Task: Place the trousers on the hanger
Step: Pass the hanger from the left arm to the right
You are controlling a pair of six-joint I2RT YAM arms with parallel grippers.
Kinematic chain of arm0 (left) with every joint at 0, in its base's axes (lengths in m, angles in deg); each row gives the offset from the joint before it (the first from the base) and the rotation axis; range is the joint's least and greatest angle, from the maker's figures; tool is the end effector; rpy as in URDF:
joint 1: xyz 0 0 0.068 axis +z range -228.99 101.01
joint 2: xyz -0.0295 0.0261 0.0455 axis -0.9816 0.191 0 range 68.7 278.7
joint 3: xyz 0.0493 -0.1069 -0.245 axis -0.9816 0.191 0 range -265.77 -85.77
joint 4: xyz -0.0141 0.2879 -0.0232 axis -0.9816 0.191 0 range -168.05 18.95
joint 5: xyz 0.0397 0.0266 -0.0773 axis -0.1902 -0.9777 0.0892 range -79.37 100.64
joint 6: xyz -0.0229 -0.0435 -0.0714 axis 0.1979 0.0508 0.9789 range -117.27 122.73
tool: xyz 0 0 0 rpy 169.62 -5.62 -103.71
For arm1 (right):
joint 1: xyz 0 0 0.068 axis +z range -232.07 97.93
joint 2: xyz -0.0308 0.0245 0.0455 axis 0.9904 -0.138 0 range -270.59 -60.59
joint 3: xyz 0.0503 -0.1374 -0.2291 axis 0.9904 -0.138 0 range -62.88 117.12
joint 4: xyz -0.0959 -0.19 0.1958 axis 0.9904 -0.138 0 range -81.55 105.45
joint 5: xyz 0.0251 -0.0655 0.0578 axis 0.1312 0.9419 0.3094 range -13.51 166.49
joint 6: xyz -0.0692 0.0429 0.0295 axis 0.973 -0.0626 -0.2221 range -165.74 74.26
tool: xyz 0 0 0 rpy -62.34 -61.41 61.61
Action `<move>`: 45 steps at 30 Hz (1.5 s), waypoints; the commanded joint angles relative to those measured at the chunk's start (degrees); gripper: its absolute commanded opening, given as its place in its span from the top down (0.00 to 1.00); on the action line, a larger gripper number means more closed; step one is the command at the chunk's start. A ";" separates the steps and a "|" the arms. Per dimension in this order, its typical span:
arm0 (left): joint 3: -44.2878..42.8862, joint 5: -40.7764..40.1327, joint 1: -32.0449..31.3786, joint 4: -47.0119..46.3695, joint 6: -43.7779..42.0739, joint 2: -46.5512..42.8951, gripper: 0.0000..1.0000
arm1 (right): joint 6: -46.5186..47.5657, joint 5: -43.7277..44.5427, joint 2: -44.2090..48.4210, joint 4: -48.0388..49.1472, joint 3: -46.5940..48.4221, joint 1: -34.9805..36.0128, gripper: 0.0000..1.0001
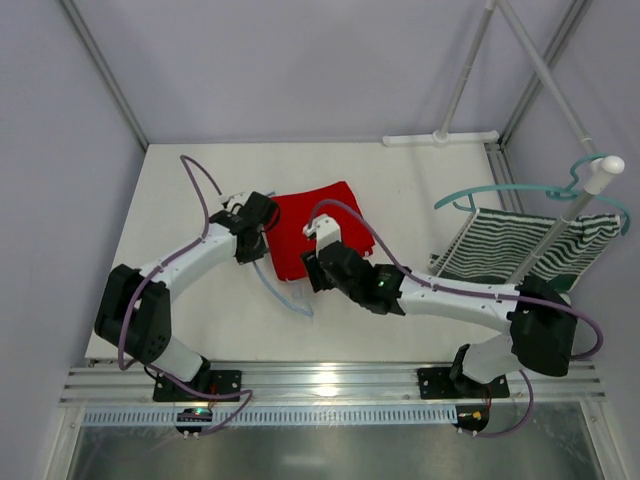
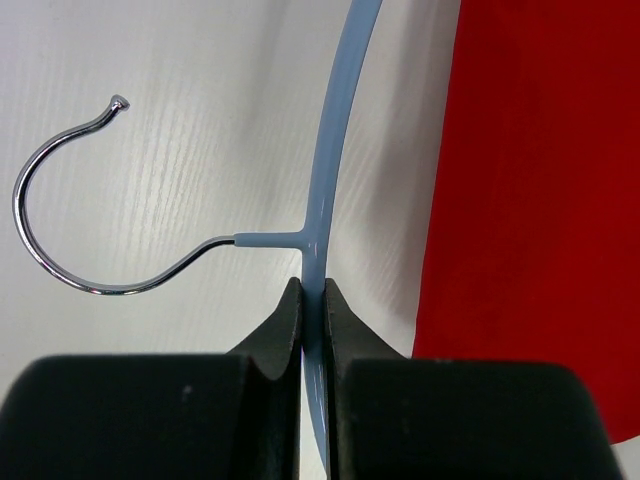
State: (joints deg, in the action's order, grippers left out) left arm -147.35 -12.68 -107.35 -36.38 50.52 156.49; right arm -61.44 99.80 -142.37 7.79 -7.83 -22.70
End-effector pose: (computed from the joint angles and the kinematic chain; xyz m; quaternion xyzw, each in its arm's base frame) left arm 0.3108 -0.1332 0.1751 -0.2004 0.9409 0.0402 0.2702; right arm 0.2164 0.3060 0.2225 -0.2346 0.8392 0.1366 0.4711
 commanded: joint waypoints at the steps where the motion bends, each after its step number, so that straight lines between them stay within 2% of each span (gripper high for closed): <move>1: -3.63 -0.07 0.41 -0.54 1.16 -2.01 1.00 | 6.21 0.95 -1.01 15.39 -3.63 4.60 0.41; 8: -3.98 1.34 0.41 -0.89 1.34 -1.74 1.00 | 12.09 8.50 -11.80 18.99 2.16 13.48 0.31; 10: -3.98 2.13 0.41 -1.15 1.43 -1.74 1.00 | 14.46 9.91 -14.01 20.22 4.45 14.97 0.30; 16: -3.28 3.80 0.41 -1.59 1.69 -2.10 1.00 | 18.25 14.12 -23.42 15.68 14.11 16.12 0.30; 21: -3.46 3.54 0.41 -1.15 0.99 -1.92 1.00 | 17.12 15.01 -23.26 14.43 15.71 17.18 0.29; 26: -3.63 3.10 0.50 -0.98 0.73 -2.09 1.00 | 16.06 18.43 -18.78 13.99 13.69 18.67 0.30; 32: -3.46 3.80 1.03 -0.98 1.16 -2.36 1.00 | 16.58 18.53 -16.31 16.80 10.52 20.96 0.29; 42: -3.72 5.64 1.11 -0.98 1.78 -2.62 1.00 | 16.14 26.78 -27.73 12.50 18.51 19.20 0.29; 45: -3.63 5.38 1.03 -0.71 1.78 -3.06 1.00 | 17.28 26.70 -29.05 12.74 19.05 18.32 0.29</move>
State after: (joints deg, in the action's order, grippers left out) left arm -148.34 -8.28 -106.43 -34.45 51.57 156.47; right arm -44.31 122.91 -171.77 19.66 8.65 -3.50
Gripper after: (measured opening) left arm 0.024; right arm 0.708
